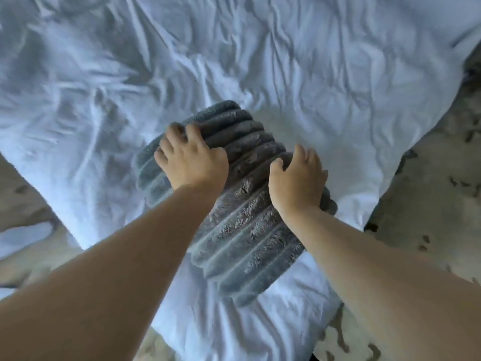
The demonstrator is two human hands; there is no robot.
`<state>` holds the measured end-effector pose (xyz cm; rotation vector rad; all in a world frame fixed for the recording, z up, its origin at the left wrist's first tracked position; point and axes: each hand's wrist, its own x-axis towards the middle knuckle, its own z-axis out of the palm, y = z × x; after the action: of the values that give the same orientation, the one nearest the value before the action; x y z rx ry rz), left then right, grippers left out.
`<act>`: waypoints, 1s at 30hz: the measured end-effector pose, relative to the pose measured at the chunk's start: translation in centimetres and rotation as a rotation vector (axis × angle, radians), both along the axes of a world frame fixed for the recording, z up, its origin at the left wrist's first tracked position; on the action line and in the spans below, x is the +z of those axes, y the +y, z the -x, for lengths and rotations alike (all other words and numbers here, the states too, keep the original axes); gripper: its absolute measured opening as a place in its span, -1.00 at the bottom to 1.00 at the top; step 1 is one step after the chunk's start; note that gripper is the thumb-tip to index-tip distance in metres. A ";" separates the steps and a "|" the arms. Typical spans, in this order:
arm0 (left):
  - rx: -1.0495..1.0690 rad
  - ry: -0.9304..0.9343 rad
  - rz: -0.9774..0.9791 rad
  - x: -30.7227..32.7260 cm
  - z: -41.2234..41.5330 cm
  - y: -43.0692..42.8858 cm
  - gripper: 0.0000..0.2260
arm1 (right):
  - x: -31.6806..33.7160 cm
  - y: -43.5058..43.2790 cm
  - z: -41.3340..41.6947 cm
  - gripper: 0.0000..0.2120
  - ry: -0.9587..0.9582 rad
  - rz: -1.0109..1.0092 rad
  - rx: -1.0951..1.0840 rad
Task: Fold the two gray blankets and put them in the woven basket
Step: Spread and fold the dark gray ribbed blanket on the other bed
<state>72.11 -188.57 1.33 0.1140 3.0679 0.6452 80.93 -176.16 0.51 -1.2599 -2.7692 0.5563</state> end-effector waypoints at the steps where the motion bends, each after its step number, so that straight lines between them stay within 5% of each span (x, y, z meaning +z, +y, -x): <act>1: -0.156 0.058 0.022 0.6 0.7 0.4 -0.57 | 0.1 -0.3 -0.6 -0.50 -0.037 0.034 -0.121; 5: -0.595 0.067 0.218 -0.5 4.3 1.5 -0.53 | -2.0 -0.5 -2.1 -0.50 -0.126 0.044 -0.325; 9: -0.548 -0.004 0.149 -4.3 4.8 0.0 -0.48 | -5.3 -0.4 -4.0 -0.45 -0.081 -0.157 -0.236; 16: -0.522 0.120 -0.108 -11.6 4.5 -0.5 -0.46 | -12.0 -0.3 -3.5 -0.41 0.203 -0.254 -0.285; 22: -0.580 0.145 -0.197 -18.7 6.7 0.9 -0.48 | -19.1 1.1 -1.4 -0.38 0.252 -0.327 -0.277; 30: -0.567 0.109 -0.219 -17.7 7.3 1.1 -0.44 | -17.4 0.8 -0.8 -0.37 0.270 -0.343 -0.279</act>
<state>64.80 -187.44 -16.42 0.9990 2.8201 0.9364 81.77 -175.39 -16.93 -1.3402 -2.2930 0.1998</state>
